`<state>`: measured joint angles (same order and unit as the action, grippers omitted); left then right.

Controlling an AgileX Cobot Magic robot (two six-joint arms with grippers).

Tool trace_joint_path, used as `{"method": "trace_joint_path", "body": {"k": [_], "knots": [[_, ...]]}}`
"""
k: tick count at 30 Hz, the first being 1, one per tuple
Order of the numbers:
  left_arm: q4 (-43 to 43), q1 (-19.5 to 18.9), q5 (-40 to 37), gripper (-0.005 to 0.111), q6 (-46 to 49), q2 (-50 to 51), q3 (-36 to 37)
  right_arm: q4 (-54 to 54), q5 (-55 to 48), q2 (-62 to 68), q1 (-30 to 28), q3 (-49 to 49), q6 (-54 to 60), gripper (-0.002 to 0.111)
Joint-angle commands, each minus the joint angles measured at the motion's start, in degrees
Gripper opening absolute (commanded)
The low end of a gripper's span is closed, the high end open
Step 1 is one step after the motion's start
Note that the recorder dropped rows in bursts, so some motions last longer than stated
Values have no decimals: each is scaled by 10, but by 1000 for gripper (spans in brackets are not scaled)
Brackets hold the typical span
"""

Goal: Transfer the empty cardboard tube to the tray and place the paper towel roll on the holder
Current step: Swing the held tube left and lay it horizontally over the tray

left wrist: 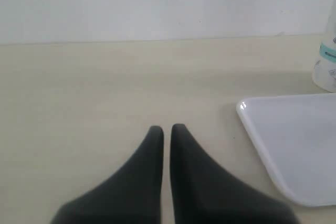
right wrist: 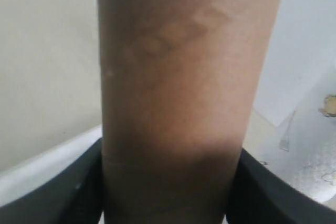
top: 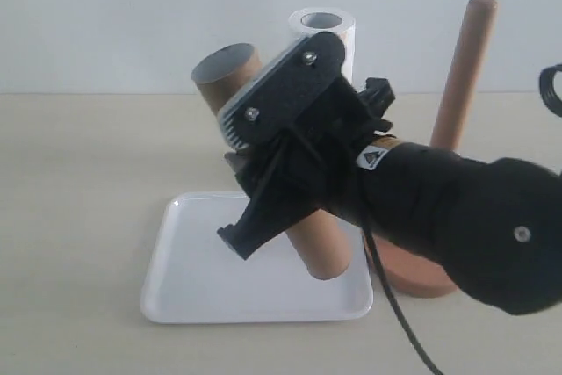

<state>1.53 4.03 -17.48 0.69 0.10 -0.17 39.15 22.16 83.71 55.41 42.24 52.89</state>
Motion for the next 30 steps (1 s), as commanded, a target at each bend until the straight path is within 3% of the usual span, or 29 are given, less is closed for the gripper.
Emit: {"method": "trace_joint_path", "body": {"k": [1, 12, 14, 19, 21, 23, 30], "knots": [[1, 5, 6, 4, 2, -1, 2, -7, -116, 9, 0, 70, 67, 0], [1, 5, 6, 4, 2, -1, 2, -35, -397, 77, -47, 243, 49, 0], [1, 5, 6, 4, 2, -1, 2, -132, -439, 94, -52, 268, -27, 0], [1, 5, 6, 4, 2, -1, 2, -514, -528, 130, -39, 323, -315, 0], [1, 5, 6, 4, 2, -1, 2, -605, -572, 137, -27, 340, -356, 0], [1, 5, 6, 4, 2, -1, 2, -650, -604, 147, -15, 356, -357, 0], [1, 5, 6, 4, 2, -1, 2, -651, -668, 195, -11, 405, -276, 0]]}}
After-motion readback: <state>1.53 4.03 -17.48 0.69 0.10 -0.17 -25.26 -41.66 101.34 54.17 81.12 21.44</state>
